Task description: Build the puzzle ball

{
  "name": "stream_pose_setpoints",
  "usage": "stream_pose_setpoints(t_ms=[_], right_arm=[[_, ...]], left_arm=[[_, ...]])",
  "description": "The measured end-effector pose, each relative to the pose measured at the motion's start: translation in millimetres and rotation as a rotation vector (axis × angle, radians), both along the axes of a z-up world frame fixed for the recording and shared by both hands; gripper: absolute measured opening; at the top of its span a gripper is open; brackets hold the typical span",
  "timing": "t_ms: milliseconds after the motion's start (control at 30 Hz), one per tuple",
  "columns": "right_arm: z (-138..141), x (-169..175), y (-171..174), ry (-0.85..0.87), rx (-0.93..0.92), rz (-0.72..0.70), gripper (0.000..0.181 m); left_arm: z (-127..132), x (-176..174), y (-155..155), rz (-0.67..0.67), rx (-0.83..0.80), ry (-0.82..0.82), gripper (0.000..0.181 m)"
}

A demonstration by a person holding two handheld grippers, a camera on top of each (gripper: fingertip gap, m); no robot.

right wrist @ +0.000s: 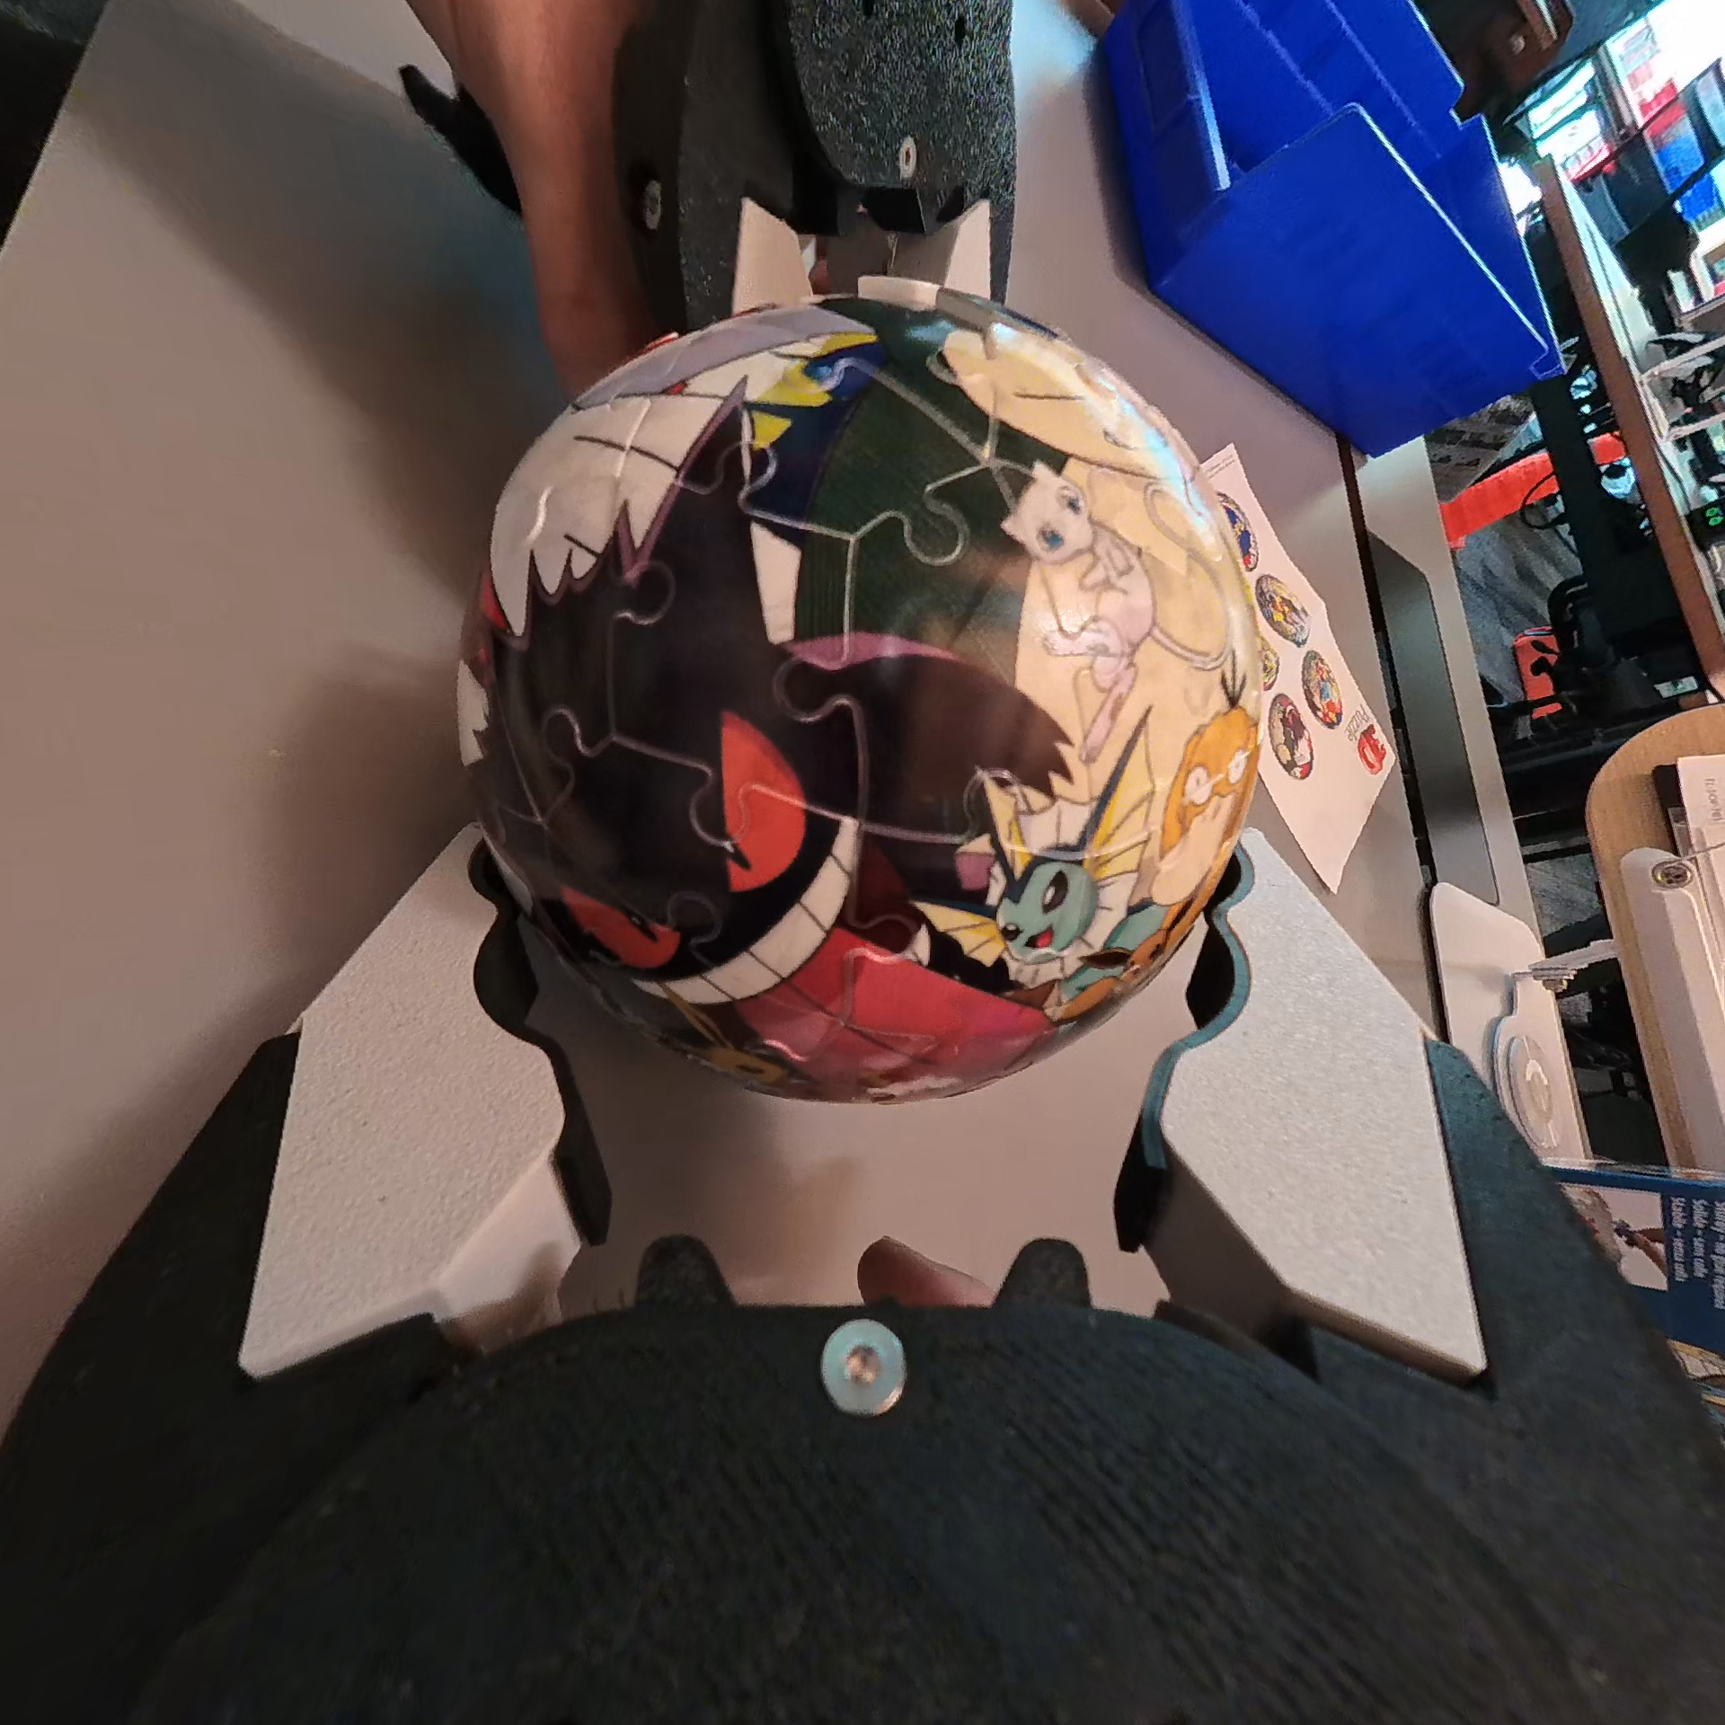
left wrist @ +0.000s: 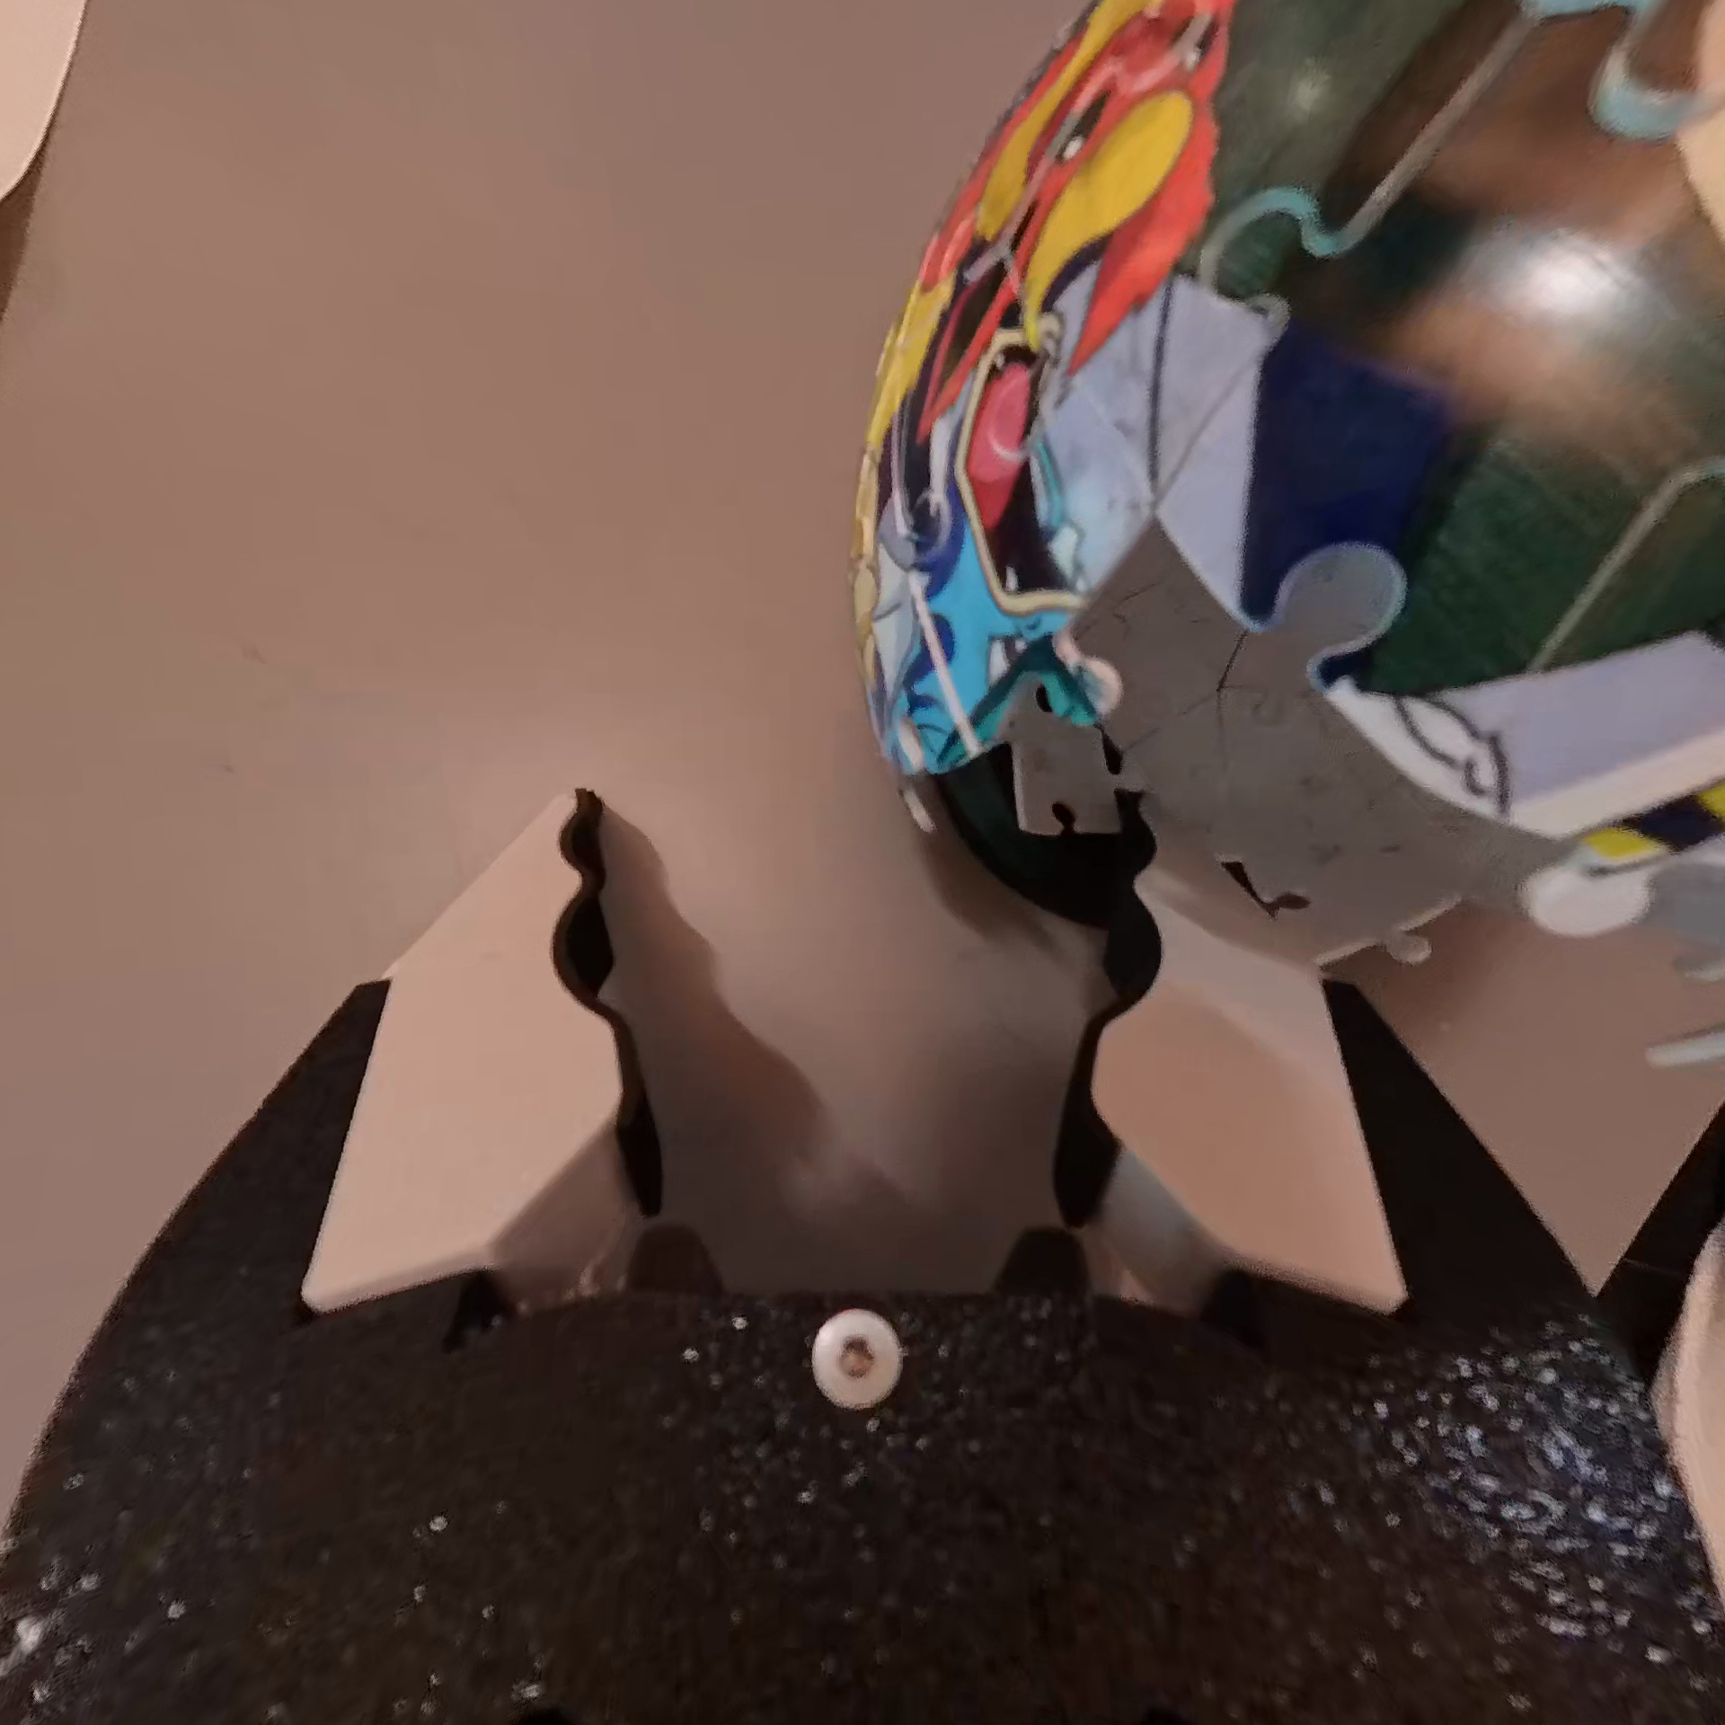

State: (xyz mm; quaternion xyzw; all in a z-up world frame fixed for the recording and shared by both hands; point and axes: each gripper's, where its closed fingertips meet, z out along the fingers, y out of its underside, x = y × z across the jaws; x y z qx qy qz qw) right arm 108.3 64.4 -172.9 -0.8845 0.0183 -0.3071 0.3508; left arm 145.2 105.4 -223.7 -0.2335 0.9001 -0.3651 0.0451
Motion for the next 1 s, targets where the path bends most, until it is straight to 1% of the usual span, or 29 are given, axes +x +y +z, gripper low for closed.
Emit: stream_pose_setpoints(t_ms=[100, 267, 333, 400, 633, 900, 1000], right_arm=[[-0.1, -0.4, 0.8, 0.001, 0.001, 0.003, 0.143], [0.1, -0.7, 0.7, 0.0, 0.001, 0.003, 0.143], [0.1, -0.7, 0.7, 0.0, 0.001, 0.003, 0.143], [0.2, -0.8, 0.6, 0.0, 0.002, 0.003, 0.143], [0.0, -1.8, 0.4, 0.004, 0.005, 0.004, 0.143], [0.0, -2.4, 1.5, 0.004, -0.003, 0.01, 0.143], [0.0, -2.4, 1.6, 0.004, -0.003, 0.01, 0.143]], left_arm=[[1.0, -0.1, 2.1, -0.008, 0.001, 0.002, 0.108], [12.3, 8.3, -3.7, 0.039, -0.077, -0.021, 0.11], [10.4, 12.1, -3.8, 0.052, -0.052, -0.058, 0.112], [4.7, 15.2, -0.9, 0.06, 0.009, -0.095, 0.113], [4.6, 11.7, 0.8, 0.018, 0.03, -0.103, 0.114], [8.1, 13.3, -0.5, -0.035, 0.022, -0.161, 0.115], [10.5, 10.7, -2.7, -0.042, -0.016, -0.138, 0.115]])
